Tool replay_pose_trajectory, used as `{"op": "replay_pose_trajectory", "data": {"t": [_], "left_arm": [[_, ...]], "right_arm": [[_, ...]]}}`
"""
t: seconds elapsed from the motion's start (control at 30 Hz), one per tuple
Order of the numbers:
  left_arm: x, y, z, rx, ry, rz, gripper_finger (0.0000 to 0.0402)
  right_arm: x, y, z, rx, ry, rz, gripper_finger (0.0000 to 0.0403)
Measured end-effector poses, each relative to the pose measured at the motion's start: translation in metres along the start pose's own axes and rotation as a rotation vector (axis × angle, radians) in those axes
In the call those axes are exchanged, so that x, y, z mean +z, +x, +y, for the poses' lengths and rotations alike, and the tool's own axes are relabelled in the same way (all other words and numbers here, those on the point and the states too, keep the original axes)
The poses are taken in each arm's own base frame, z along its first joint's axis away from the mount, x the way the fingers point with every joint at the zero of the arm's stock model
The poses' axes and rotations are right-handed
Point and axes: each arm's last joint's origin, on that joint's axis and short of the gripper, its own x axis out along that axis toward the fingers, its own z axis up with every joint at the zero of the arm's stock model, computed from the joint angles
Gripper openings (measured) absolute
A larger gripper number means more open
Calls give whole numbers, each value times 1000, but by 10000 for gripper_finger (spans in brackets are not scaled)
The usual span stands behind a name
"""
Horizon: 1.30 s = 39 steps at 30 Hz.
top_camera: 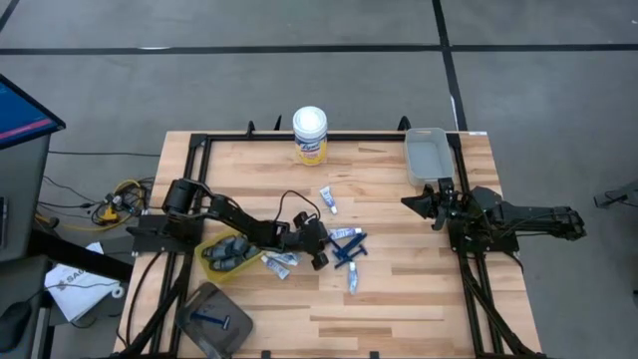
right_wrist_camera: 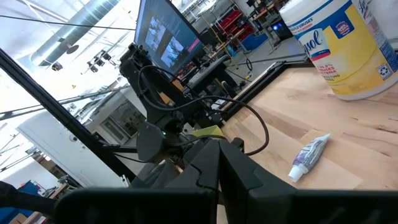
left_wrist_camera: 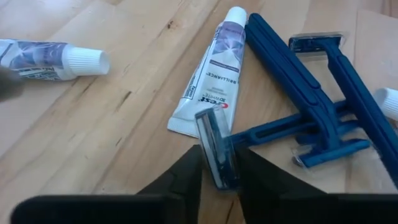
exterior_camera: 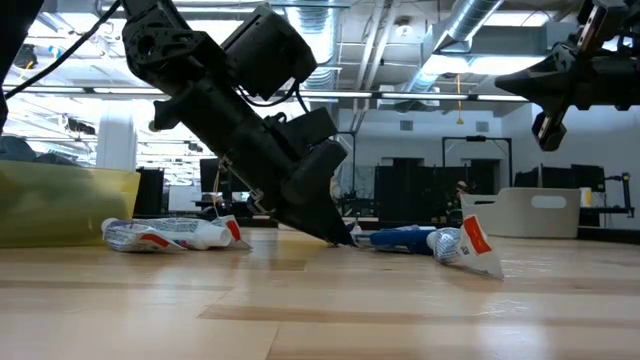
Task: Pick & Place Travel size toiletries
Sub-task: Put the dark blue razor into the black bin
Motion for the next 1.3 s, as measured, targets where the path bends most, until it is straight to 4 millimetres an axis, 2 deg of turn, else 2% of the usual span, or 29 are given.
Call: {"op": "replay_pose_trajectory", "data": {"t": [0.2, 0.53, 1.0, 1.3], "left_arm": [[1, -1, -1, -17, -3, 3, 49], [13, -10, 0, -34, 11, -27, 44], [67, -53, 22, 47, 5, -172, 40], [84, -86, 27, 4, -6, -178, 40]], "right_arm": [[0, 0, 0, 0, 0, 0, 0], [0, 0, 0, 0, 0, 0, 0], [0, 0, 0, 0, 0, 0, 0], [0, 0, 0, 0, 0, 0, 0]]}}
